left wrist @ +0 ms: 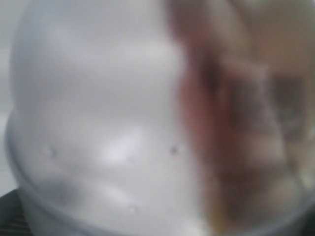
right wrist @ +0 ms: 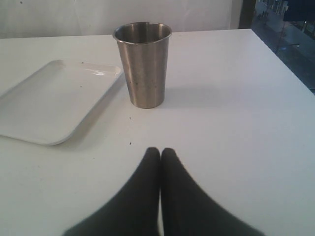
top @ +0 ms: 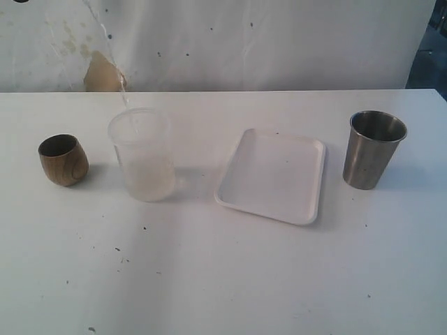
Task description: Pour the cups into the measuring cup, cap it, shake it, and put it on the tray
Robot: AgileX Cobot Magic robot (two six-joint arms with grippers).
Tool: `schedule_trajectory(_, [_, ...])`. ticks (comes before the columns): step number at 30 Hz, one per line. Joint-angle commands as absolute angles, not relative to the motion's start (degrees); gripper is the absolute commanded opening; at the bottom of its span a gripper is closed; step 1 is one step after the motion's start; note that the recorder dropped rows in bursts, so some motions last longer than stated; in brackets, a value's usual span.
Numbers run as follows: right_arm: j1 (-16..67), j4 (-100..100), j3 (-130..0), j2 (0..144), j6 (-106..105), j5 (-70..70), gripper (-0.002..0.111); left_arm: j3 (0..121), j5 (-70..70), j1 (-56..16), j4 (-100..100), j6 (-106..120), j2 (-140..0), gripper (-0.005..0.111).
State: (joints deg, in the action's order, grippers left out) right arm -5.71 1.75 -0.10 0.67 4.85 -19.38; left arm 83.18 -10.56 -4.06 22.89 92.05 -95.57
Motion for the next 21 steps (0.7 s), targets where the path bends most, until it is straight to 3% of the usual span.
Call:
schedule_trajectory(1, [-5.7,2.0,0.0,0.6,4.8,-19.2,0.000,84.1,-14.1,-4.1,23.0,90.8,-93.3,0.000])
schedule_trajectory(21, [-5.7,2.0,0.0,0.6,4.8,-19.2,0.000,84.1,-15.1,-4.1,23.2,89.6,-91.3,0.000])
